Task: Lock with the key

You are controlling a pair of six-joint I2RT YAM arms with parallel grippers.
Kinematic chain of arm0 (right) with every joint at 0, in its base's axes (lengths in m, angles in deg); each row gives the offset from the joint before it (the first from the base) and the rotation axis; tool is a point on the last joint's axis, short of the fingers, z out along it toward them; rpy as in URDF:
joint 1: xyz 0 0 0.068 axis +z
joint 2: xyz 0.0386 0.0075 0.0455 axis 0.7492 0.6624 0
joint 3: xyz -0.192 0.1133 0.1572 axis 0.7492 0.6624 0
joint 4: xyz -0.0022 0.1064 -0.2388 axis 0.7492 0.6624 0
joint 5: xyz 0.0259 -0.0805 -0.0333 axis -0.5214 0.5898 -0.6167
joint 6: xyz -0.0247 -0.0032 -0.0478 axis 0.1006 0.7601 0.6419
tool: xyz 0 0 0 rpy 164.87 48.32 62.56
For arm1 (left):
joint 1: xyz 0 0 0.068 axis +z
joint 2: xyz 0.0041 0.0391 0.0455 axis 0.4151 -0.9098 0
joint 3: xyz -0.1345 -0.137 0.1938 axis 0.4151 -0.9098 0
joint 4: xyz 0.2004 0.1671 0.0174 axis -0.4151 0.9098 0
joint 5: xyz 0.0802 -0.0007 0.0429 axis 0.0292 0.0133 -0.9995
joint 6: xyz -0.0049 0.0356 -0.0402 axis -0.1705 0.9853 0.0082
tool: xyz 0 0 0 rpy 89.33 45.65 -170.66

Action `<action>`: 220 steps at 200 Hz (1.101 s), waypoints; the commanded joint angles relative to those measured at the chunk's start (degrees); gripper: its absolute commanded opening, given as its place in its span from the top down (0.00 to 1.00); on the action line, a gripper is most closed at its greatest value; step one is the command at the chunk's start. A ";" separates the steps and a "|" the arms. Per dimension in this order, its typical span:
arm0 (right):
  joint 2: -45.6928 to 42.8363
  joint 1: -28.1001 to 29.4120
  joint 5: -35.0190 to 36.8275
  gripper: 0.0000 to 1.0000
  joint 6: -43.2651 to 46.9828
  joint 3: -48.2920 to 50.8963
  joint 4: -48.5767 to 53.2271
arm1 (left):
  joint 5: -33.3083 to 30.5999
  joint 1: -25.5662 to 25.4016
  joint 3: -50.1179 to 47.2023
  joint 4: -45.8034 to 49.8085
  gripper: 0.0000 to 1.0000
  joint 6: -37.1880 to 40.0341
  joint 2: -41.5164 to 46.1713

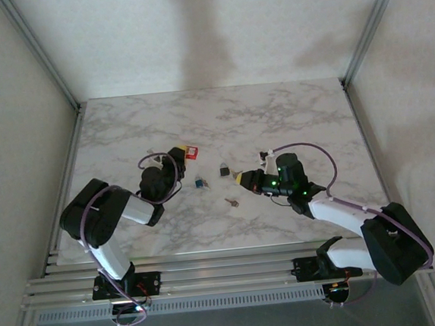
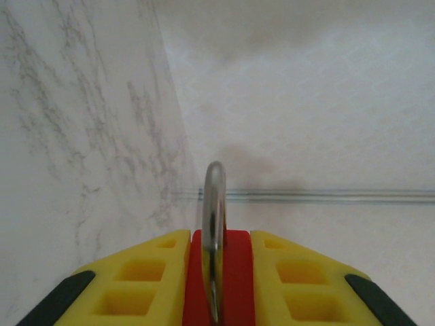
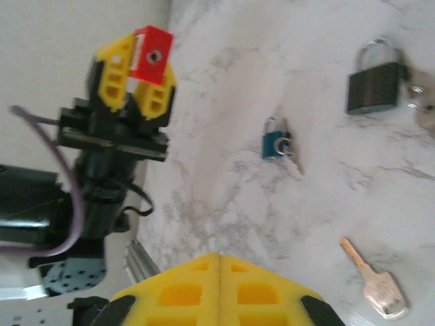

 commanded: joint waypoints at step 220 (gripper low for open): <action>-30.88 -1.81 18.40 0.03 14.96 4.25 31.28 | -8.48 -27.61 11.60 34.42 1.00 3.94 0.85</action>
